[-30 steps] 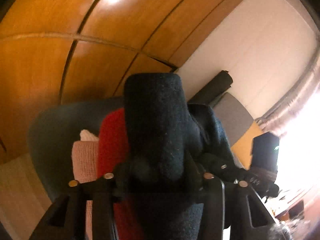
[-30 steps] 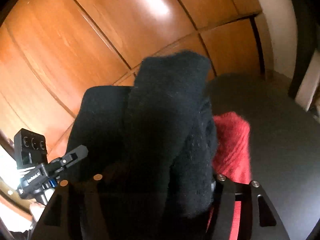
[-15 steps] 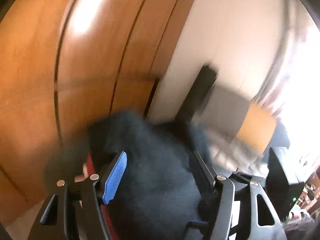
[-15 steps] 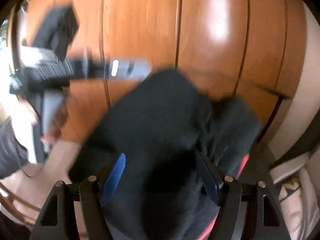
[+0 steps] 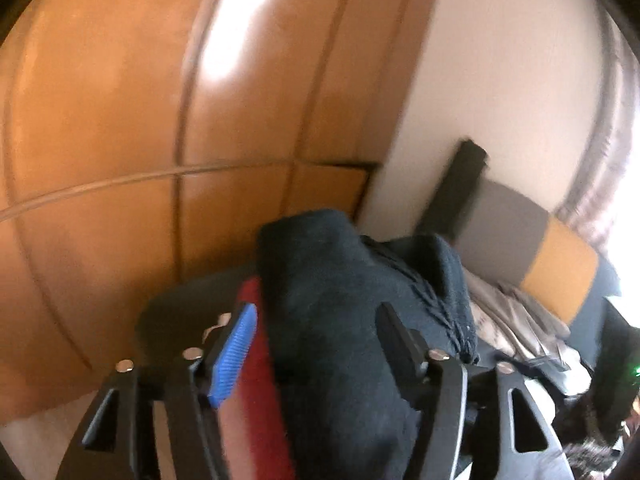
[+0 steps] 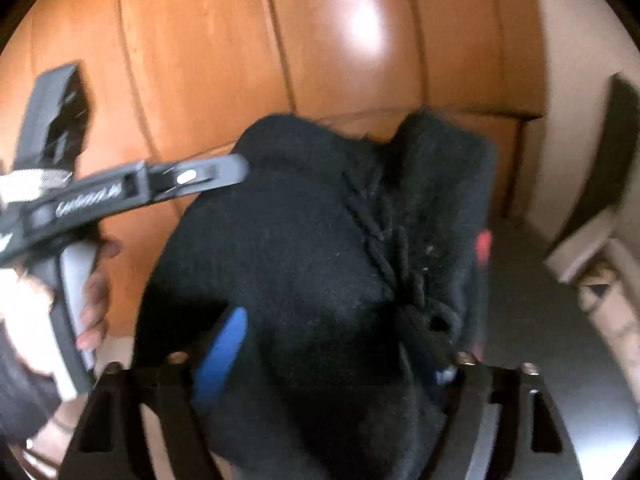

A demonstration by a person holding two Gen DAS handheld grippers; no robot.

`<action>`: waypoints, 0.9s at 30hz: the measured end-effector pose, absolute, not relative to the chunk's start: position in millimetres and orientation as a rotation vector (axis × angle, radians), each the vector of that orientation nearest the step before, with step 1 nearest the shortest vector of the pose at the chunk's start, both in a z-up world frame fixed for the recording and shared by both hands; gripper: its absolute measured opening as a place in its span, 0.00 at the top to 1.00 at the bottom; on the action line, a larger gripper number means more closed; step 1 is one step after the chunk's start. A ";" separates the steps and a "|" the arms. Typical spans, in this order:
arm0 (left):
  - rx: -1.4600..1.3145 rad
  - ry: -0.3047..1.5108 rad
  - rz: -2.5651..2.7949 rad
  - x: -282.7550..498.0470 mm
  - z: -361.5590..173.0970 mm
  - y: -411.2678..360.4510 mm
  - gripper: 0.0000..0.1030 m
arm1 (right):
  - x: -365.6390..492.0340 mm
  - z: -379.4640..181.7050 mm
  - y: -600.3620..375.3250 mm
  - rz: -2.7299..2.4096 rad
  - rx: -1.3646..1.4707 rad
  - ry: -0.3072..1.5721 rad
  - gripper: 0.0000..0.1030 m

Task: Fold clothes
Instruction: 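Lower the sweater onto the red and white stack and open both grippers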

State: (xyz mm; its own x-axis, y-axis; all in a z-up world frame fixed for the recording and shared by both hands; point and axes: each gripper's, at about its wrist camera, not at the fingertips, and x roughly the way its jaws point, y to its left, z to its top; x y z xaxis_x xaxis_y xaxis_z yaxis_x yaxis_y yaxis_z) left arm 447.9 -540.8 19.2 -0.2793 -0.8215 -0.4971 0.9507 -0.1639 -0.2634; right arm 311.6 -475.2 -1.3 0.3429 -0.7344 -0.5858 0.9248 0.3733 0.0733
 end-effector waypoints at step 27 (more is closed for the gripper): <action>0.260 0.550 -1.707 477.3 29.0 -442.1 0.64 | 367.2 30.1 -414.9 -1.430 0.208 0.626 0.00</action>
State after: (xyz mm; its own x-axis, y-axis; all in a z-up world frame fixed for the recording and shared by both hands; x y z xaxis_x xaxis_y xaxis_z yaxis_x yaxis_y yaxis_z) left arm 477.3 -442.1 29.0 -0.2135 -0.8607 -0.4622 0.9686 -0.1250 -0.2148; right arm 367.2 -414.9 30.1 0.0134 -0.8553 -0.5179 0.9609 0.1544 -0.2301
